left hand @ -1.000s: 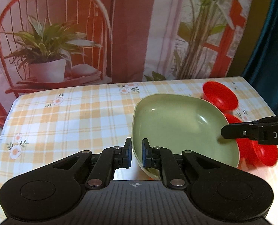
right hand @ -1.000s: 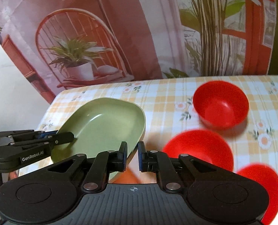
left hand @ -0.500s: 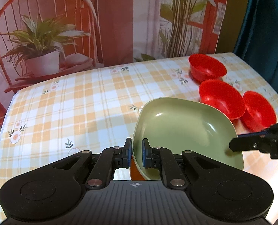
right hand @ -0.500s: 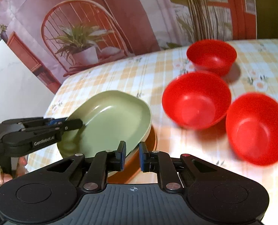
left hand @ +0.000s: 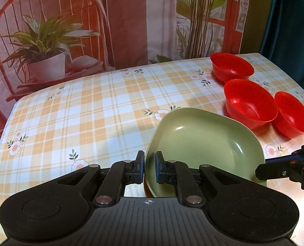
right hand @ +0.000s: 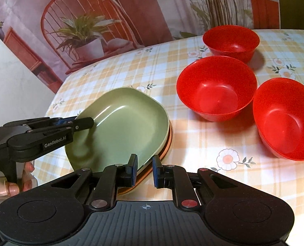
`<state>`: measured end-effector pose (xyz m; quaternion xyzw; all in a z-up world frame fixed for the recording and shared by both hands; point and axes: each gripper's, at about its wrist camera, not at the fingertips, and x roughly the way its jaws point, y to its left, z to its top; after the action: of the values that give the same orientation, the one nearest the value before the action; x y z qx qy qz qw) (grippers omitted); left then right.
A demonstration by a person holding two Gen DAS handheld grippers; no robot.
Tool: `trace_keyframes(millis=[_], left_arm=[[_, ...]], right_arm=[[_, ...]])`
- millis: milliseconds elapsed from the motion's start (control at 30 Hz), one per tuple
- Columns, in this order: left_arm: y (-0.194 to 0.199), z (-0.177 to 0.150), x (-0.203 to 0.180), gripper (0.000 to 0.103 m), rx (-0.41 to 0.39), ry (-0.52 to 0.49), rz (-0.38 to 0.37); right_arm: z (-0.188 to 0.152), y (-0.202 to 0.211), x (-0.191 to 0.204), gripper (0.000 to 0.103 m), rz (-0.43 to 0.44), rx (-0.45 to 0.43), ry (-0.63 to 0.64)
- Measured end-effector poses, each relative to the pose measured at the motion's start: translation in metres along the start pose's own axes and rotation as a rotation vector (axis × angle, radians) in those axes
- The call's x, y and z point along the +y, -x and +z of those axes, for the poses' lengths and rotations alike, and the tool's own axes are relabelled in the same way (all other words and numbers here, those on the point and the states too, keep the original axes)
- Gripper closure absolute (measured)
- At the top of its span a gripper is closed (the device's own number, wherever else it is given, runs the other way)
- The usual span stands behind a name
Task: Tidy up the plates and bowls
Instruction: 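Lift the green plate onto the orange plate and open the left gripper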
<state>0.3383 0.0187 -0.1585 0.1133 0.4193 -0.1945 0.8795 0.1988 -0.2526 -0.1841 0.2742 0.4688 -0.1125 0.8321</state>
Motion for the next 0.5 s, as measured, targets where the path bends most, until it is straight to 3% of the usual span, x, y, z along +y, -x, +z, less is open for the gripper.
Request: trace_keyframes(millis=[500], left_arm=[[-0.0036,-0.0092,-0.006,0.089,-0.017,-0.019,0.031]], right_arm=[[-0.004,-0.0064,0.0063,0.088,-0.044,-0.002,0.069]])
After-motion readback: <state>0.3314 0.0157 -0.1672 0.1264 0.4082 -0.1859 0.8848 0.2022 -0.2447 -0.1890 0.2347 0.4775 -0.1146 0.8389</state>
